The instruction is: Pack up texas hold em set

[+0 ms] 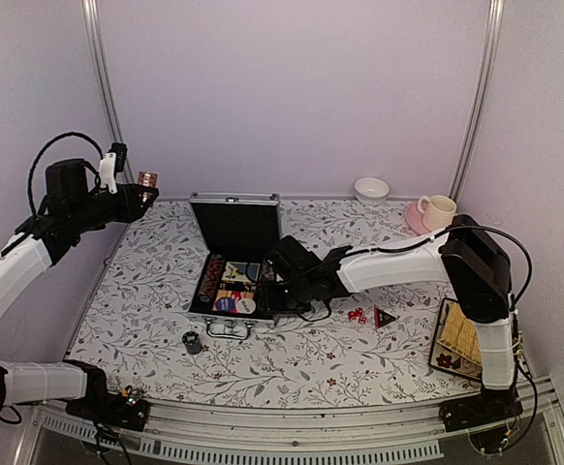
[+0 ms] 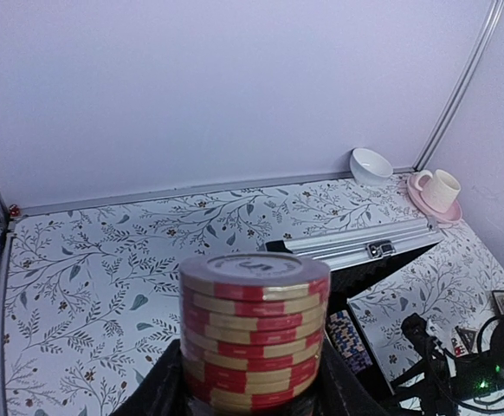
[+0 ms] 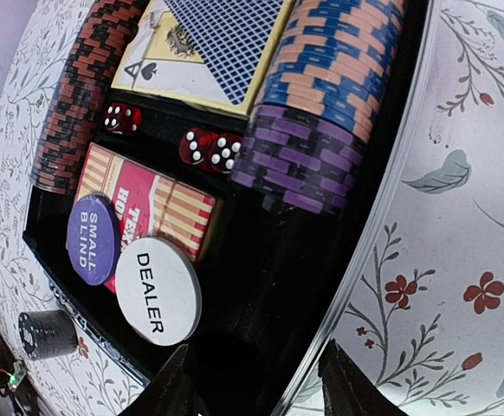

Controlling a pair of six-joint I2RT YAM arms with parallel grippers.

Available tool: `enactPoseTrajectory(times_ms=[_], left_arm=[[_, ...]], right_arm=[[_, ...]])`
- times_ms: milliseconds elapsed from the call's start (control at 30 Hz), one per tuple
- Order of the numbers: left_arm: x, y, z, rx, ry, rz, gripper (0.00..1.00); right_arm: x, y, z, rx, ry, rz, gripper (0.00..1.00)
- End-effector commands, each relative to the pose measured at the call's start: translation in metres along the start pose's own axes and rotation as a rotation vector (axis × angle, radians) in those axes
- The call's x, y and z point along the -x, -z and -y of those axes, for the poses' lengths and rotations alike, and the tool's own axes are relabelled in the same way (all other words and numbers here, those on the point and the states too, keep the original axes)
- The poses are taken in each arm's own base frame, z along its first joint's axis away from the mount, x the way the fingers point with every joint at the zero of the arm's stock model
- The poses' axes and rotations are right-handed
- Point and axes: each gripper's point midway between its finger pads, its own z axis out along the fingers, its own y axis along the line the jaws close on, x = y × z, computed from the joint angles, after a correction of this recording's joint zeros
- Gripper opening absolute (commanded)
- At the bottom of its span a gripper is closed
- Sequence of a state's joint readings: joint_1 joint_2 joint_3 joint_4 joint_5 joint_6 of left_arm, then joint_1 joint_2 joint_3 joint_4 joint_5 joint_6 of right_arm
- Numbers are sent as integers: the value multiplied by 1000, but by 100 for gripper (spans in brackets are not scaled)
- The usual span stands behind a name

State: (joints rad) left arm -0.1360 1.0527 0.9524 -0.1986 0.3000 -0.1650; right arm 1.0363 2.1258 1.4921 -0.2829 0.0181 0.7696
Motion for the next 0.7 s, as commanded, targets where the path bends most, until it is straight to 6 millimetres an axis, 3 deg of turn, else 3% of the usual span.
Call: enactPoseTrajectory(times_ms=[0, 200, 333, 500, 667], left_arm=[[22, 6, 1, 6, -27, 97, 14], [18, 8, 15, -26, -11, 97, 12], [-7, 13, 29, -61, 75, 33, 12], [-51, 22, 55, -83, 189, -114, 12], [-109, 27, 99, -171, 374, -303, 10]], right_arm=[[11, 12, -27, 126, 14, 62, 50], [41, 59, -19, 84, 46, 238, 56], [59, 102, 0, 60, 37, 347, 59], [64, 135, 56, -19, -35, 441, 63], [74, 154, 125, -113, -118, 495, 63]])
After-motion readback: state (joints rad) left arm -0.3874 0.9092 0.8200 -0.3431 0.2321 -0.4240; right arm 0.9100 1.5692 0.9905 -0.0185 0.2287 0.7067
